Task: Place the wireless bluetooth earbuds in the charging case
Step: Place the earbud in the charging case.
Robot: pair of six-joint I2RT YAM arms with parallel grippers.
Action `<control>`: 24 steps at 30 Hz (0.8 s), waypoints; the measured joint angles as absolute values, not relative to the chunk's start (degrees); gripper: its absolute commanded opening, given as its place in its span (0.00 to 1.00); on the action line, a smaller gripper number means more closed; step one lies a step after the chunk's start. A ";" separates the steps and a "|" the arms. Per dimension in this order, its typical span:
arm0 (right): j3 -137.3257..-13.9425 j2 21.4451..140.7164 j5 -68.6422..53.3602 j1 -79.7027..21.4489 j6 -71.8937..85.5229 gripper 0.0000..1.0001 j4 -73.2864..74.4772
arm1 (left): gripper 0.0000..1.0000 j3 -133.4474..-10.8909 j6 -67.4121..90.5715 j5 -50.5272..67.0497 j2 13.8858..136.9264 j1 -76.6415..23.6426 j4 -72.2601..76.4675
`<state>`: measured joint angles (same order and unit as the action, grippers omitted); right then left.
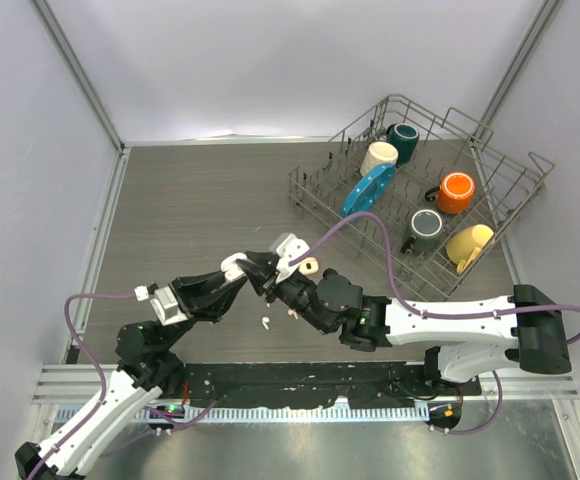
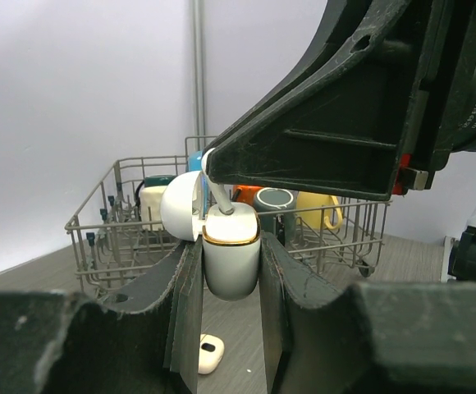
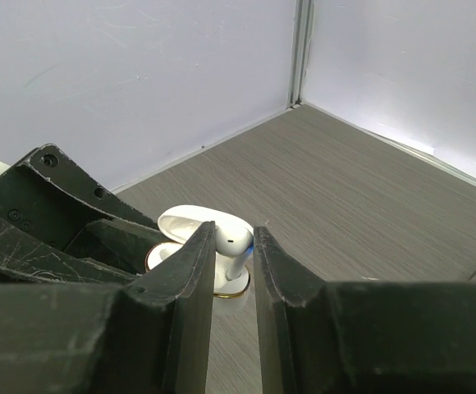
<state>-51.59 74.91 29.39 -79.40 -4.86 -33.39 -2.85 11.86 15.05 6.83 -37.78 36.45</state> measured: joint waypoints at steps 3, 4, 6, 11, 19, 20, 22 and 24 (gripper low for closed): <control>-51.46 74.91 29.41 -79.40 -4.86 0.06 -33.41 | 0.00 -2.85 11.90 15.05 6.68 -37.78 36.25; -51.42 74.91 29.39 -79.40 -4.86 0.06 -33.45 | 0.00 -2.85 11.94 15.05 6.59 -37.78 36.16; -51.18 74.91 29.36 -79.40 -4.86 0.07 -33.76 | 0.00 -2.85 11.99 15.07 6.46 -37.78 36.07; -50.81 74.91 28.99 -79.40 -4.80 0.09 -33.98 | 0.00 -2.85 12.03 15.00 6.15 -37.78 35.70; -50.78 74.91 27.94 -79.40 -4.36 0.12 -34.00 | 0.00 -2.39 12.08 14.50 4.97 -37.87 35.70; -50.78 74.89 27.86 -79.40 -4.32 0.12 -34.02 | 0.00 -2.39 12.08 14.37 4.86 -37.89 35.70; -50.78 74.87 27.73 -79.40 -4.16 0.12 -34.02 | 0.00 -2.37 12.10 14.20 4.60 -37.93 35.68; -50.78 74.87 27.62 -79.37 -4.08 0.13 -34.04 | 0.00 -2.33 12.19 13.87 4.38 -37.93 35.68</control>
